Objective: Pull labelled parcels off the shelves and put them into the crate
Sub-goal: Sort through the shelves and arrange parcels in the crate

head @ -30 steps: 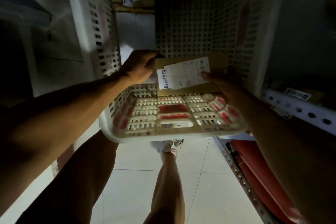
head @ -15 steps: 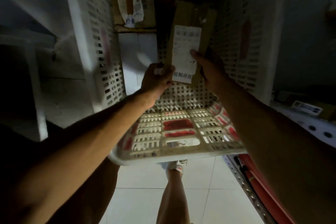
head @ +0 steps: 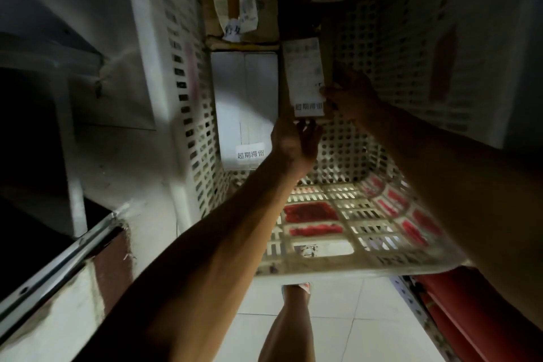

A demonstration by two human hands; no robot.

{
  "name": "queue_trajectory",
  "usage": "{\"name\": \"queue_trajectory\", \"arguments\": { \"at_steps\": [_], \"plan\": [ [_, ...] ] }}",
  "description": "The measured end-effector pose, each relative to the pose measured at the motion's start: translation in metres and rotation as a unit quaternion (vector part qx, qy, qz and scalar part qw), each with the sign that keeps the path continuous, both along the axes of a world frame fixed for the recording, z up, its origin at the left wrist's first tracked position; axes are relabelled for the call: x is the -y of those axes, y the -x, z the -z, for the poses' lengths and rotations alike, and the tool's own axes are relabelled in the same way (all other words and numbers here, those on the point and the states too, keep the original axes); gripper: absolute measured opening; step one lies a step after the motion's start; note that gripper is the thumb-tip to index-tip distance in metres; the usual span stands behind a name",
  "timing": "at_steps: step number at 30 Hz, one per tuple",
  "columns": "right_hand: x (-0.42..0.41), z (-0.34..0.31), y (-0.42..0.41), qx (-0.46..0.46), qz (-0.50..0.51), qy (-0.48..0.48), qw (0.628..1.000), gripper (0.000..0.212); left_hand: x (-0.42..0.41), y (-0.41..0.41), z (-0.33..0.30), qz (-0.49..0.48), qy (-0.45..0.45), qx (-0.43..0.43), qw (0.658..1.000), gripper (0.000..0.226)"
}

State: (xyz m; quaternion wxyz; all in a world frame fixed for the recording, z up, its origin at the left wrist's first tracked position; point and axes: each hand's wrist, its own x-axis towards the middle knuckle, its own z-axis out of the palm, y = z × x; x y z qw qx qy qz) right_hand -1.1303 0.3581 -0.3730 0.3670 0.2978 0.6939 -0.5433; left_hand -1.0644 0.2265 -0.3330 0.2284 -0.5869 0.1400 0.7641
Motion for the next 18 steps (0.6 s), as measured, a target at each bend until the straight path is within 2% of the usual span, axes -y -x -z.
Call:
{"name": "queue_trajectory", "arguments": {
  "at_steps": [3,7,11,15,18],
  "plan": [
    [0.007,0.008,0.001,0.023,-0.039,-0.015,0.999,0.072,-0.003,0.002,0.013,-0.008,0.006,0.022,1.000,0.037],
    [0.022,0.011,-0.002,0.031,-0.114,-0.055,0.992,0.085,0.000,0.006,0.024,0.029,0.031,0.052,0.998,0.039],
    [0.022,0.016,-0.004,0.037,-0.148,-0.087,0.984,0.079,-0.002,0.008,0.026,0.041,0.035,0.060,0.997,0.038],
    [0.020,0.010,-0.001,0.041,-0.147,-0.054,0.987,0.074,-0.003,0.006,0.031,0.044,0.036,0.071,0.996,0.040],
    [0.016,0.013,0.004,0.052,-0.193,-0.060,0.978,0.097,-0.003,0.003,0.034,0.078,0.030,0.067,0.994,0.039]
  ]
}}
